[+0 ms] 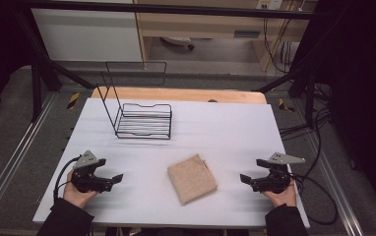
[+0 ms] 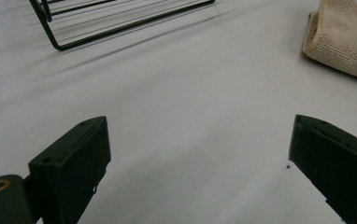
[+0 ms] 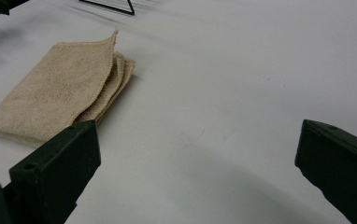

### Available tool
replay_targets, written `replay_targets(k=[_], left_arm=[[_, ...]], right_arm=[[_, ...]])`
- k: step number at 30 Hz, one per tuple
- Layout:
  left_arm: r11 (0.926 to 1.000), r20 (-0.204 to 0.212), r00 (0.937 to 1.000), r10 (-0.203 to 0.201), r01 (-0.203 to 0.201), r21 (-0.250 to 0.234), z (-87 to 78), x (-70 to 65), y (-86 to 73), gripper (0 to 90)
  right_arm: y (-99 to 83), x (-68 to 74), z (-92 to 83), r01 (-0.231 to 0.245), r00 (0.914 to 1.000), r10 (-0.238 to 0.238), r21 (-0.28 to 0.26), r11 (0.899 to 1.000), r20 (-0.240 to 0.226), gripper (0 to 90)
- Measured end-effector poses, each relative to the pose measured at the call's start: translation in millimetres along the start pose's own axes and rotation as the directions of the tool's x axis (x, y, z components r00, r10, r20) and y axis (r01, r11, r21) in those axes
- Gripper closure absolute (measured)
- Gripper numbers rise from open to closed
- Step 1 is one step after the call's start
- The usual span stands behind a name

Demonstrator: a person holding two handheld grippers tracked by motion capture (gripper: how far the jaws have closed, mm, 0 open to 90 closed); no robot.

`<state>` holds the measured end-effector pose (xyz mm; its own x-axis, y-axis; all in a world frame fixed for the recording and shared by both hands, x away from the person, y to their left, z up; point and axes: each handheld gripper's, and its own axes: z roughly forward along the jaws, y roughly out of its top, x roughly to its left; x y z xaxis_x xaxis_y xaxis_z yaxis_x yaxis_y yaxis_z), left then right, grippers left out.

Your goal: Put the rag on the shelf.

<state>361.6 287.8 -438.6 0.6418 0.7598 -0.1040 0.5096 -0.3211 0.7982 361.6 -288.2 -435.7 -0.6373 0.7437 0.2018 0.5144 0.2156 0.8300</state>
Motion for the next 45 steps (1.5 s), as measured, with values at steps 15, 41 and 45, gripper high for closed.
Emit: replay_targets(k=[15,41,45], left_arm=[[0.9999,0.018,0.9998,0.008,-0.008,0.012,9.1,-25.6,10.7,6.0],[0.996,0.2,0.9794,0.028,-0.044,0.077,65.3,-153.2,35.6,37.7],[0.9947,0.191,0.9815,0.007,-0.027,0.099,72.5,-159.2,34.8,41.0]], right_arm=[[2.6,6.7,3.5,0.005,1.0,-0.005,0.029,1.0,0.007,1.4],[11.6,39.9,29.9,0.019,0.9981,-0.015,0.067,0.998,-0.06,13.6],[13.5,47.5,36.6,0.018,0.9978,-0.014,0.065,0.998,-0.065,18.4]])
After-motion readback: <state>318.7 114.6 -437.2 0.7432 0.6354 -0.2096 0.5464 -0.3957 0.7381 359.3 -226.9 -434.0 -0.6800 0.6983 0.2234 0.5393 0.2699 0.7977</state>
